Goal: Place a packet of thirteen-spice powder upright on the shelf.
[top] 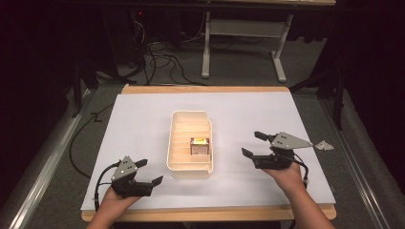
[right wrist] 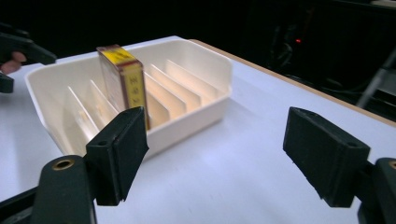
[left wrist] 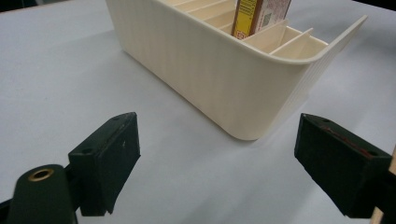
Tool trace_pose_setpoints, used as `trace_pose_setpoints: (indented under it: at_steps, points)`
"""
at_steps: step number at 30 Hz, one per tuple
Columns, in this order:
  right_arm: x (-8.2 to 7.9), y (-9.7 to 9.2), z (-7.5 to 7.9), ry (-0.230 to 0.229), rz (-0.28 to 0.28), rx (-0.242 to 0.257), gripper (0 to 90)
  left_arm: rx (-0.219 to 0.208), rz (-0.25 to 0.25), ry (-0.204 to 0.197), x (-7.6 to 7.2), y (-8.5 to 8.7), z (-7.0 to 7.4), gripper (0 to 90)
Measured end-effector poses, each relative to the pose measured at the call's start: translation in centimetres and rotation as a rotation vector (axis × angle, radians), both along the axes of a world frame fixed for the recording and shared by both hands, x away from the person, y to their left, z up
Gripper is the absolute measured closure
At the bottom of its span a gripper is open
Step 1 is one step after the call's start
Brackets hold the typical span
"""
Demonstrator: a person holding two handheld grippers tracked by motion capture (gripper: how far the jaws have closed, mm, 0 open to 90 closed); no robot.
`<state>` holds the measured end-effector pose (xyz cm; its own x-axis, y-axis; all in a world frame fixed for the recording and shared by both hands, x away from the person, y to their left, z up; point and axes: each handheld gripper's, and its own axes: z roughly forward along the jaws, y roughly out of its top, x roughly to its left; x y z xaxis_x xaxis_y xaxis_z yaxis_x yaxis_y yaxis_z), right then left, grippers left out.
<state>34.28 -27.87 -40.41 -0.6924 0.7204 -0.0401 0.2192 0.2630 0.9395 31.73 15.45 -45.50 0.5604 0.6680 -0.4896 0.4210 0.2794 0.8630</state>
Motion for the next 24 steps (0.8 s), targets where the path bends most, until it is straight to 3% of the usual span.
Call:
trace_pose_setpoints:
  at_steps: [5,9,18,24]
  points:
    - [-3.0,-3.2,-1.5,0.008,-0.139,-0.011,17.5,0.000,0.006,0.001,0.0,0.0,0.0,14.9]
    - [-5.3,-4.9,-3.2,-0.008,-0.199,-0.008,14.8,0.003,0.021,0.006,0.2,0.0,-0.1,15.0]
    - [-4.8,-4.9,-3.9,0.011,-0.183,-0.015,14.7,0.011,0.025,0.005,0.3,0.0,-0.2,14.9]
    - [-4.6,-5.0,-4.4,0.028,-0.196,-0.012,14.7,-0.005,0.024,0.001,0.2,0.3,0.0,15.0]
